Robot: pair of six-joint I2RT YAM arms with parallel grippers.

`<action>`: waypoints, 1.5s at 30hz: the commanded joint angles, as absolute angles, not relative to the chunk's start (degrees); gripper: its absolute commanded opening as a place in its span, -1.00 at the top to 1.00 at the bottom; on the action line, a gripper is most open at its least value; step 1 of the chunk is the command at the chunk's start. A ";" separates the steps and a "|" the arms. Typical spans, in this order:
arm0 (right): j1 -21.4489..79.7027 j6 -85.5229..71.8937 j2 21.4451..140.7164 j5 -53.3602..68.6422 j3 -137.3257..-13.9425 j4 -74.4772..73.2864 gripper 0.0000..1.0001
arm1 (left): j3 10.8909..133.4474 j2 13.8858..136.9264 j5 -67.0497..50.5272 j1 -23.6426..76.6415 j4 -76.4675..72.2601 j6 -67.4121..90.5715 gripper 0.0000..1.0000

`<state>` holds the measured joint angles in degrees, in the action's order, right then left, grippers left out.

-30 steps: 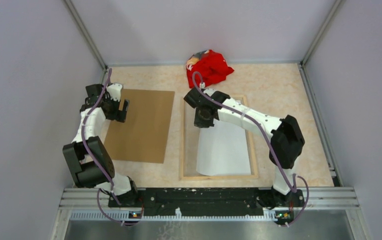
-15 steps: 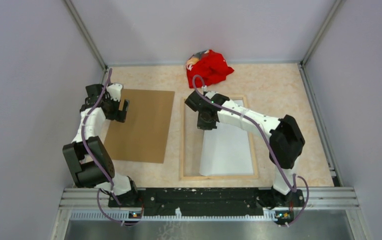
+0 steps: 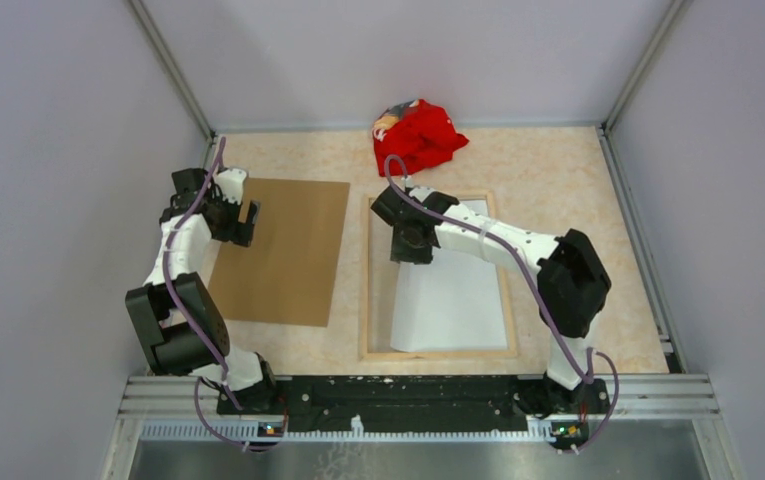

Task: Put the photo into the frame
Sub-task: Turn over the photo from the photo frame.

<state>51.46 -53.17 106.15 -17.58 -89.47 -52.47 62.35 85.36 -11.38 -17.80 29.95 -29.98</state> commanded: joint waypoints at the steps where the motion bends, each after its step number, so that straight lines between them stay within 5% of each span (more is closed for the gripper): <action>1: 50.69 -52.44 102.69 -15.58 -87.20 -48.07 0.00 | 64.56 84.44 -12.24 -17.81 30.24 -30.67 -0.97; 5: 50.25 -52.43 101.87 -15.74 -85.90 -46.89 -0.54 | 64.56 84.17 -11.65 -17.77 30.10 -31.00 -0.98; 13: 50.25 -49.72 100.73 -13.79 -84.02 -44.61 -0.97 | 64.63 84.48 -11.73 -17.80 30.24 -31.04 -0.97; 45: 44.25 -50.35 94.17 -0.16 -68.85 -27.78 -0.97 | 65.01 83.72 -9.25 -17.77 29.11 -31.53 -0.97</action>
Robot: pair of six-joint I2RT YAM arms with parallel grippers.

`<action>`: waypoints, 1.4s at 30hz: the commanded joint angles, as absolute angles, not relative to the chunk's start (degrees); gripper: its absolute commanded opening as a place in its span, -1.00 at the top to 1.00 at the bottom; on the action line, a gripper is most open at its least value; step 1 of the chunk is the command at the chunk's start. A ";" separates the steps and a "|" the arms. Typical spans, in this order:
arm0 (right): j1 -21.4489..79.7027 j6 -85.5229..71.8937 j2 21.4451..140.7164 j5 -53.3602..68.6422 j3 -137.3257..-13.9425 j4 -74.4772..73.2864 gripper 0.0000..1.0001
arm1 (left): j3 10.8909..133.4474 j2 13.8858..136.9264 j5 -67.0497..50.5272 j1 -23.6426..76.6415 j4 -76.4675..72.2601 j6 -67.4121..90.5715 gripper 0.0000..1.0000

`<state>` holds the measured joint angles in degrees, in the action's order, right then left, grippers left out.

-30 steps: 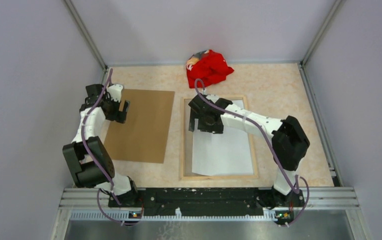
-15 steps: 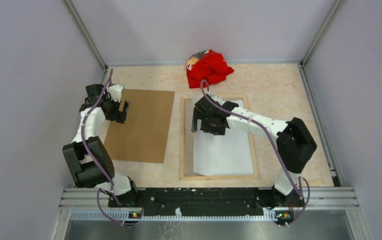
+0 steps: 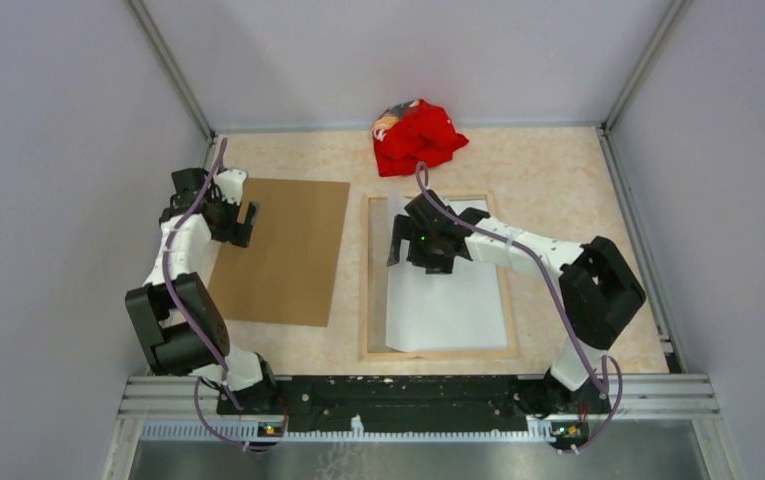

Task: Put the photo into the frame
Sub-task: Turn over the photo from the photo frame.

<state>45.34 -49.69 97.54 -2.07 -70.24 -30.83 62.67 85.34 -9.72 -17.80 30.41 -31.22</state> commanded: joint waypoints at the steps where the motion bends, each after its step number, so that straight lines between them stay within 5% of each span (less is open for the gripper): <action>1: 44.09 -50.39 94.02 -0.14 -68.49 -27.51 -0.97 | 65.04 83.68 -9.23 -17.77 29.05 -31.53 -0.98; 42: 41.40 -49.44 94.75 8.06 -67.66 -22.67 -0.97 | 64.32 83.07 -11.93 -17.84 30.89 -33.77 -0.97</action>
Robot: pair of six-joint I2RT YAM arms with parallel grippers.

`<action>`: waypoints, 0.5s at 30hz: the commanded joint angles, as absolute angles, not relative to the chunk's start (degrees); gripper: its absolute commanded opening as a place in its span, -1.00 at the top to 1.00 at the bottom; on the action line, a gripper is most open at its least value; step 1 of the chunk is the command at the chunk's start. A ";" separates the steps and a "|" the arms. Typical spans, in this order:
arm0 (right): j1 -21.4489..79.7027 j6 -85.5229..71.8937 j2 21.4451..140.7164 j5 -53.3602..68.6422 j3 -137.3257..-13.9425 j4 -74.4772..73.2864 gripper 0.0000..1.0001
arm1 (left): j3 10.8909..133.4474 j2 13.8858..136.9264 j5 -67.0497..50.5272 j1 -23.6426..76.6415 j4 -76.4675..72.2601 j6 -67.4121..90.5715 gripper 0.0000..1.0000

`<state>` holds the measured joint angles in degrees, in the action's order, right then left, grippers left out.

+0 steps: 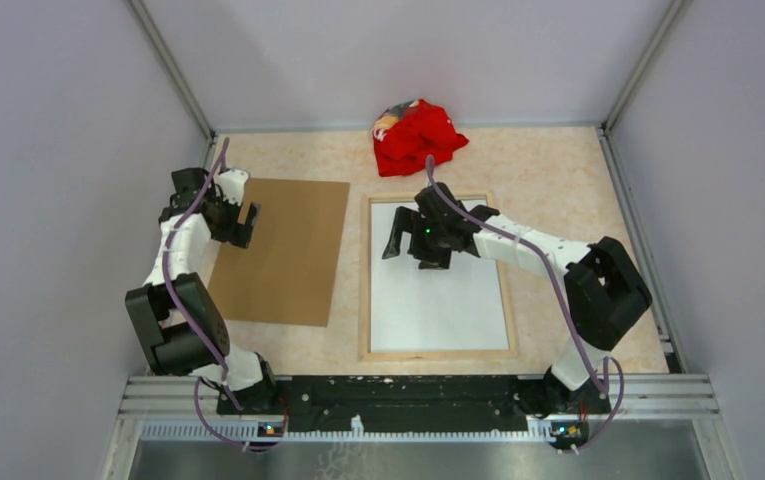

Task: Put the photo into the frame
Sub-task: Turn over the photo from the photo frame.

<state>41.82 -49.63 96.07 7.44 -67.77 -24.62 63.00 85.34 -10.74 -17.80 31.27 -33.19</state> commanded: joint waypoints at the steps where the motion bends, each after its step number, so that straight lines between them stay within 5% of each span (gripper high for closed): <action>1: 41.36 -49.44 94.70 8.08 -67.49 -22.61 -0.97 | 64.32 83.06 -11.97 -17.82 30.91 -33.79 -0.97; 15: 46.45 -48.00 94.04 1.99 -70.87 -22.68 -0.96 | 67.09 84.77 -10.74 -21.71 29.70 -33.27 -0.98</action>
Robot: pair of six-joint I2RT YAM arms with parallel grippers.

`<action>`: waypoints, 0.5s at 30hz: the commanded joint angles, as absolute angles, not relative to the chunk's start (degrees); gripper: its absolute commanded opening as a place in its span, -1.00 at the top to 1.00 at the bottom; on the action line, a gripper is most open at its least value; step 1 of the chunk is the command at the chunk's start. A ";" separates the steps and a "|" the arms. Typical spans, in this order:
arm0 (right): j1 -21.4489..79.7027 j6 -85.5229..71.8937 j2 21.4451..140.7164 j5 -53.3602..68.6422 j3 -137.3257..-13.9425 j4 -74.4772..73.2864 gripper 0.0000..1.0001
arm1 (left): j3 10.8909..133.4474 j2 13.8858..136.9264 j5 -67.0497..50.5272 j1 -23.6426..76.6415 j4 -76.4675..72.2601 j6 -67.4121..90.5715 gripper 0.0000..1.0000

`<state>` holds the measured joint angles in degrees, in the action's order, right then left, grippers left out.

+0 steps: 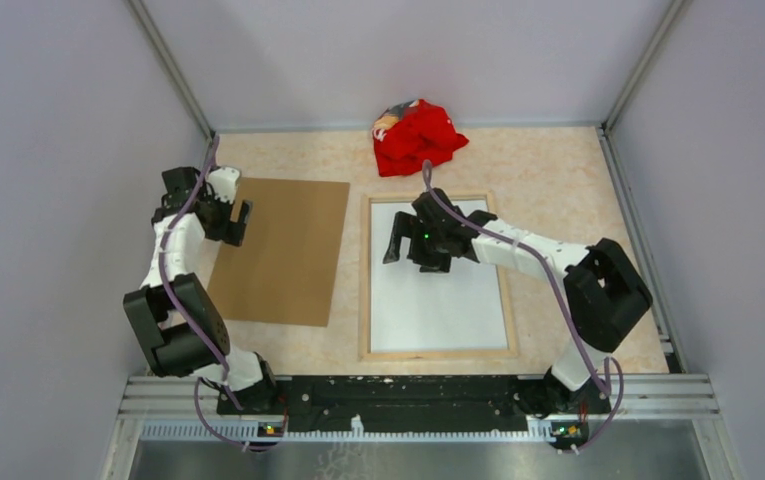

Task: Put the photo into the frame
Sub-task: Turn over the photo from the photo frame.

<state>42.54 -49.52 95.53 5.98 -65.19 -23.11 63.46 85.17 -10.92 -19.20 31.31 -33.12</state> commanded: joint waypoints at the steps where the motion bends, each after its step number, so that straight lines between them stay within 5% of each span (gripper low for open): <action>1: 47.91 -47.68 95.54 1.13 -73.45 -23.54 -0.95 | 67.37 85.30 -10.65 -22.51 29.67 -33.68 -0.97; 4: 52.26 -47.58 101.09 0.27 -82.23 -25.59 -0.91 | 67.16 86.80 -7.86 -24.44 27.90 -34.98 -0.95; 15: 55.27 -54.81 119.76 1.50 -98.37 -24.12 -0.80 | 64.37 96.85 -2.23 -28.38 20.79 -36.11 -0.14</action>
<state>55.59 -51.81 115.22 1.67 -93.73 -24.01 64.97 93.47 -4.12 -27.38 24.62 -35.88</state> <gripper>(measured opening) 0.904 0.633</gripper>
